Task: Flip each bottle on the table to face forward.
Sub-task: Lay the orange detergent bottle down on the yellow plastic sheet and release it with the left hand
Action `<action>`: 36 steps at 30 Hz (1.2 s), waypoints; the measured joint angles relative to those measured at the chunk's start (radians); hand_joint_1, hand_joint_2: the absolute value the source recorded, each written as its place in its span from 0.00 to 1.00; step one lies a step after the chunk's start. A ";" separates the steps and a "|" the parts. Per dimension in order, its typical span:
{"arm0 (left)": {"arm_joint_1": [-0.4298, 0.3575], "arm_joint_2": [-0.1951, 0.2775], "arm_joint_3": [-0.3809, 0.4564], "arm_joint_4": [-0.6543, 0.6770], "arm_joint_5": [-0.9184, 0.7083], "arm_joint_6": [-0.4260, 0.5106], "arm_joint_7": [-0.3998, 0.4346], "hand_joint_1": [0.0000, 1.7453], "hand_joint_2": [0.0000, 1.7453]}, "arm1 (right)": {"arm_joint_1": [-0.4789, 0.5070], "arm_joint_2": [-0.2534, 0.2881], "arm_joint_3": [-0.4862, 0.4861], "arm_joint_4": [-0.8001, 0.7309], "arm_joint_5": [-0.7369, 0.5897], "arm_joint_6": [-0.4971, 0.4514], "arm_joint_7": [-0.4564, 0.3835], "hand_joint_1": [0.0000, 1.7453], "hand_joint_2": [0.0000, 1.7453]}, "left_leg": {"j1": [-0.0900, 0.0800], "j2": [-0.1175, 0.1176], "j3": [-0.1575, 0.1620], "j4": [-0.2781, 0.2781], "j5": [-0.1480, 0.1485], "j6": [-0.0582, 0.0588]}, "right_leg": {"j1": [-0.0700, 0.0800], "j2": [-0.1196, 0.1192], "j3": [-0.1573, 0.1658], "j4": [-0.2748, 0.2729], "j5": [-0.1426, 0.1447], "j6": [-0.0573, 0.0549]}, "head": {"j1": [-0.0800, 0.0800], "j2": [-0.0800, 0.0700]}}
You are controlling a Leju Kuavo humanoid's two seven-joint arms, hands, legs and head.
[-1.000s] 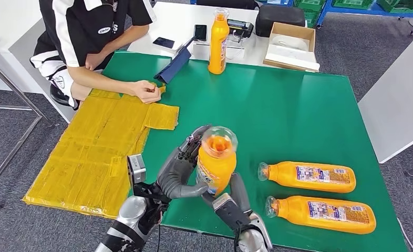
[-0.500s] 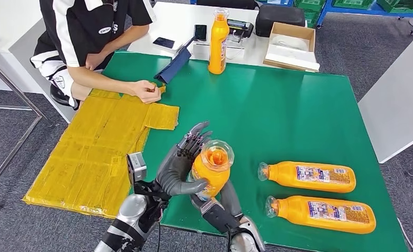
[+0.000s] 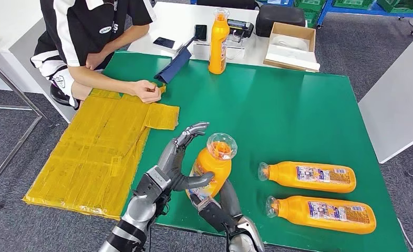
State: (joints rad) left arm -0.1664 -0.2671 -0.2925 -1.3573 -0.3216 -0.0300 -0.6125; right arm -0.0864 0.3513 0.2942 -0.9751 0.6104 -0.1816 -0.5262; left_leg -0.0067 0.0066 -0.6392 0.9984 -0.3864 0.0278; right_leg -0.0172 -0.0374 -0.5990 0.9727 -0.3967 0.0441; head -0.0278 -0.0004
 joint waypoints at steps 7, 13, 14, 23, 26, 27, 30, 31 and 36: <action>0.002 0.000 0.000 0.008 -0.035 -0.012 -0.033 0.00 1.00 | 0.000 -0.002 0.008 0.000 -0.008 -0.002 -0.004 1.00 1.00 | 0.000 0.000 0.000 0.000 0.000 0.000 | 0.000 0.000 0.000 0.000 0.000 0.000 | 0.000 0.000; 0.005 0.000 -0.007 0.042 -0.048 -0.054 -0.032 0.00 1.00 | 0.000 -0.006 0.023 0.000 -0.014 -0.008 -0.012 1.00 1.00 | 0.000 0.000 0.000 0.000 0.000 0.000 | 0.000 0.000 0.000 0.000 0.000 0.000 | 0.000 0.000; 0.005 0.000 -0.009 0.051 -0.044 -0.070 -0.032 0.00 1.00 | 0.001 -0.007 0.024 0.000 -0.016 -0.010 -0.014 1.00 1.00 | 0.000 0.000 0.000 0.000 0.000 0.000 | 0.000 0.000 0.000 0.000 0.000 0.000 | 0.000 0.000; -0.003 0.003 -0.018 0.118 -0.036 -0.122 -0.041 0.26 1.00 | 0.030 -0.009 0.025 0.000 -0.029 -0.017 -0.014 1.00 1.00 | 0.000 0.000 0.000 0.000 0.000 0.000 | 0.000 0.000 0.000 0.000 0.000 0.000 | 0.000 0.000; -0.007 0.003 -0.022 0.136 -0.040 -0.119 -0.043 1.00 1.00 | 0.036 -0.009 0.024 0.000 -0.034 -0.019 -0.014 1.00 1.00 | 0.000 0.000 0.000 0.000 0.000 0.000 | 0.000 0.000 0.000 0.000 0.000 0.000 | 0.000 0.000; -0.008 0.003 -0.023 0.139 -0.040 -0.118 -0.044 1.00 1.00 | 0.038 -0.009 0.024 0.000 -0.035 -0.019 -0.014 1.00 1.00 | 0.000 0.000 0.000 0.000 0.000 0.000 | 0.000 0.000 0.000 0.000 0.000 0.000 | 0.000 0.000; -0.009 0.003 -0.024 0.146 -0.031 -0.119 -0.047 1.00 1.00 | 0.042 -0.009 0.024 0.000 -0.036 -0.020 -0.012 1.00 1.00 | 0.000 0.000 0.000 0.000 0.000 0.000 | 0.000 0.000 0.000 0.000 0.000 0.000 | 0.000 0.000; -0.010 0.003 -0.024 0.148 -0.029 -0.119 -0.047 1.00 1.00 | 0.043 -0.009 0.024 0.000 -0.036 -0.020 -0.012 1.00 1.00 | 0.000 0.000 0.000 0.000 0.000 0.000 | 0.000 0.000 0.000 0.000 0.000 0.000 | 0.000 0.000; -0.011 0.003 -0.024 0.152 -0.025 -0.123 -0.048 1.00 1.00 | 0.044 -0.009 0.024 0.000 -0.036 -0.023 -0.011 1.00 1.00 | 0.000 0.000 0.000 0.000 0.000 0.000 | 0.000 0.000 0.000 0.000 0.000 0.000 | 0.000 0.000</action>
State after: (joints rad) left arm -0.1774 -0.2644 -0.3162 -1.2055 -0.3464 -0.1531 -0.6601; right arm -0.0421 0.3422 0.3184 -0.9754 0.5741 -0.2041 -0.5371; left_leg -0.0067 0.0065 -0.6394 0.9983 -0.3865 0.0278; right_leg -0.0171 -0.0375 -0.5991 0.9727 -0.3968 0.0440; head -0.0278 -0.0004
